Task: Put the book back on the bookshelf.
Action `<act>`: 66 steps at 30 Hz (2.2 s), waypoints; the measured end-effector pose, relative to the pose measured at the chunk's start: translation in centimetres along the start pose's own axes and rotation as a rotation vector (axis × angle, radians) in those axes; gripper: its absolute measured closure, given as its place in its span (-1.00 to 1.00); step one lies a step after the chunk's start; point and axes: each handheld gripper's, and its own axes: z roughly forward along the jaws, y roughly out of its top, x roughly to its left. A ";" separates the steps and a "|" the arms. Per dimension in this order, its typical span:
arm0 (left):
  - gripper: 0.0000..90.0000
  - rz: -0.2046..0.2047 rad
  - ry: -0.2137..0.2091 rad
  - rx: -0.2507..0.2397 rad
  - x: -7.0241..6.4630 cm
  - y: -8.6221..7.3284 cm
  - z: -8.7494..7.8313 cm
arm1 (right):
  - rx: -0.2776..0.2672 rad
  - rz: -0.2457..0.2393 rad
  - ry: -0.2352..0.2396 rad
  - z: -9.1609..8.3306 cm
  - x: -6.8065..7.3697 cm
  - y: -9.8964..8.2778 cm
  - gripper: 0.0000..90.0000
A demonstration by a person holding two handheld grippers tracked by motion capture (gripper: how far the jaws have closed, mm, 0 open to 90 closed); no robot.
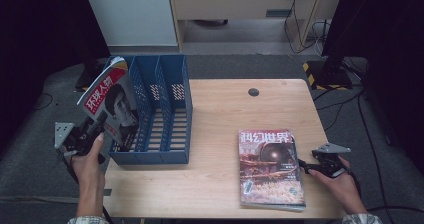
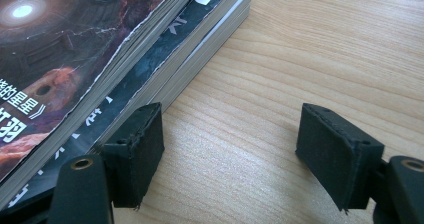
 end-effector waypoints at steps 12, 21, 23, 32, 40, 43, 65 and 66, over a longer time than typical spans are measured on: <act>0.14 0.032 0.009 0.049 -1.6 -2.0 -3.0 | 0.003 -0.008 0.000 0.0 -0.1 0.1 -0.40; 0.08 0.071 -0.062 0.098 -4.4 -2.4 -2.7 | 0.004 -0.004 -0.002 0.0 0.0 0.0 -0.40; 0.05 0.073 -0.083 0.119 -5.1 -2.5 -2.2 | 0.004 -0.003 -0.002 0.0 0.0 0.0 -0.40; -0.04 0.136 -0.152 0.187 -8.2 -3.2 -0.4 | 0.006 0.001 -0.004 0.0 0.0 0.0 -0.41; -0.21 0.130 -0.198 0.218 -10.1 -3.3 0.6 | 0.007 0.001 -0.003 0.0 0.0 0.0 -0.41; -0.25 0.139 -0.210 0.228 -11.0 -3.4 1.0 | 0.007 -0.001 -0.003 0.0 0.0 0.0 -0.42; -0.60 0.175 -0.310 0.313 -16.4 -5.8 3.6 | 0.017 0.003 -0.003 0.0 -0.1 0.1 -0.48; -0.60 0.175 -0.312 0.313 -16.6 -5.8 3.6 | 0.017 0.003 -0.003 0.0 -0.1 0.1 -0.48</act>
